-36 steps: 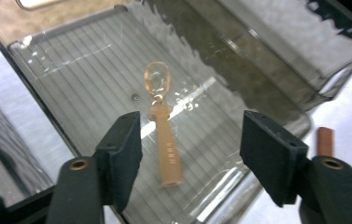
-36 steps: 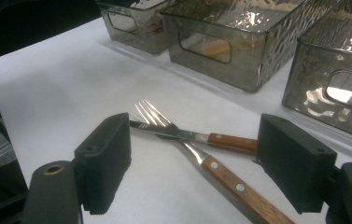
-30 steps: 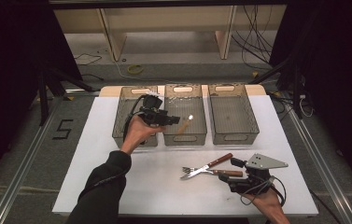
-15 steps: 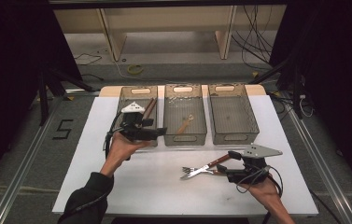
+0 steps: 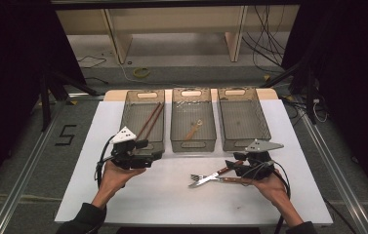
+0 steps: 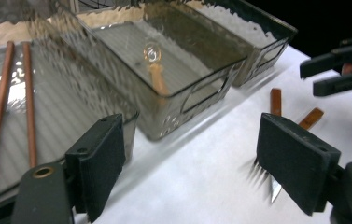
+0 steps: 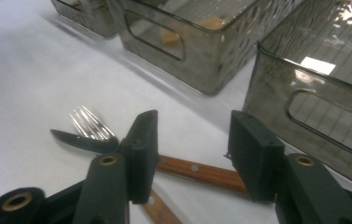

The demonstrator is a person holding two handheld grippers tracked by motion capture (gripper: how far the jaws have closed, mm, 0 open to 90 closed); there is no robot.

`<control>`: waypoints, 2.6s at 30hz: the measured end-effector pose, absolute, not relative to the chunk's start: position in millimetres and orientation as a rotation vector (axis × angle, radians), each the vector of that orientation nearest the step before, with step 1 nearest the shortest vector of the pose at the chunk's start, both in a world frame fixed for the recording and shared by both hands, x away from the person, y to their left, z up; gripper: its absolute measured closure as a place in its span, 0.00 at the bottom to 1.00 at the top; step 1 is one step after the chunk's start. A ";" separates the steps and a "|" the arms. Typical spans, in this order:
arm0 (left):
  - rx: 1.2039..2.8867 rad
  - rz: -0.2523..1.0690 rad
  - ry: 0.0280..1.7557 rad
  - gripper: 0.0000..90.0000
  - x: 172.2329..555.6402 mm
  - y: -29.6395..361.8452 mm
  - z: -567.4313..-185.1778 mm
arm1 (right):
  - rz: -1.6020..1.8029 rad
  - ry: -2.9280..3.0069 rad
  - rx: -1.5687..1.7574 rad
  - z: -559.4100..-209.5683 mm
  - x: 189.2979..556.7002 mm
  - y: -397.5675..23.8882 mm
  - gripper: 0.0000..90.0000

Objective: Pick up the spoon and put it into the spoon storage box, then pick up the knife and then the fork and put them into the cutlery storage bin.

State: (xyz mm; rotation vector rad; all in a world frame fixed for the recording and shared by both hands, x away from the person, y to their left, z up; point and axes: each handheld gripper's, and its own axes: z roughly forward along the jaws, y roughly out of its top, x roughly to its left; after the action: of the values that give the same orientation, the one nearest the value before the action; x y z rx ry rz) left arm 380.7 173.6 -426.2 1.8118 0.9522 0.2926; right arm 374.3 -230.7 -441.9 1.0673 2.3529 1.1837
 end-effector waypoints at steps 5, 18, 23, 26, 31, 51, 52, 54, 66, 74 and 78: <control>1.819 0.286 0.975 0.25 374.9 181.5 -436.3 | 1.166 2.354 1.090 -445.4 381.6 -233.3 0.64; 1.829 0.296 0.978 0.25 359.5 194.4 -454.3 | 1.103 2.382 1.119 -454.5 398.4 -234.9 0.81; 1.821 0.297 0.974 0.25 353.8 198.1 -457.0 | 1.086 2.389 1.132 -458.1 405.0 -234.9 0.88; 1.816 0.295 0.969 0.25 350.1 199.1 -456.3 | 1.067 2.398 1.136 -460.9 408.1 -234.8 0.91; 1.807 0.305 0.961 0.25 344.1 199.3 -456.1 | 1.046 2.407 1.138 -463.3 413.5 -234.6 0.96; 1.818 0.318 0.934 0.25 336.6 193.1 -462.2 | 0.960 2.441 1.177 -475.5 428.6 -235.7 1.00; 1.814 0.316 0.937 0.25 336.4 193.4 -462.4 | 0.956 2.442 1.181 -476.1 429.2 -235.9 1.00; 1.813 0.313 0.940 0.25 336.5 193.9 -463.2 | 0.944 2.444 1.179 -477.8 430.9 -236.7 1.00; 1.814 0.316 0.946 0.25 335.6 195.5 -465.2 | 0.898 2.504 1.188 -479.7 431.5 -236.9 1.00; 1.838 0.334 0.934 0.25 334.5 194.8 -465.6 | 0.821 2.558 1.150 -475.9 415.4 -235.4 1.00; 1.836 0.338 0.930 0.25 333.4 195.0 -465.1 | 0.810 2.573 1.150 -475.0 402.7 -237.5 1.00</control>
State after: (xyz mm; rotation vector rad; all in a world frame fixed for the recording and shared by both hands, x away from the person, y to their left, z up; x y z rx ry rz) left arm 333.4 195.0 -465.1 1.8365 0.9300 0.3375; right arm 402.7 -237.5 -475.0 1.1505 2.5726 0.8099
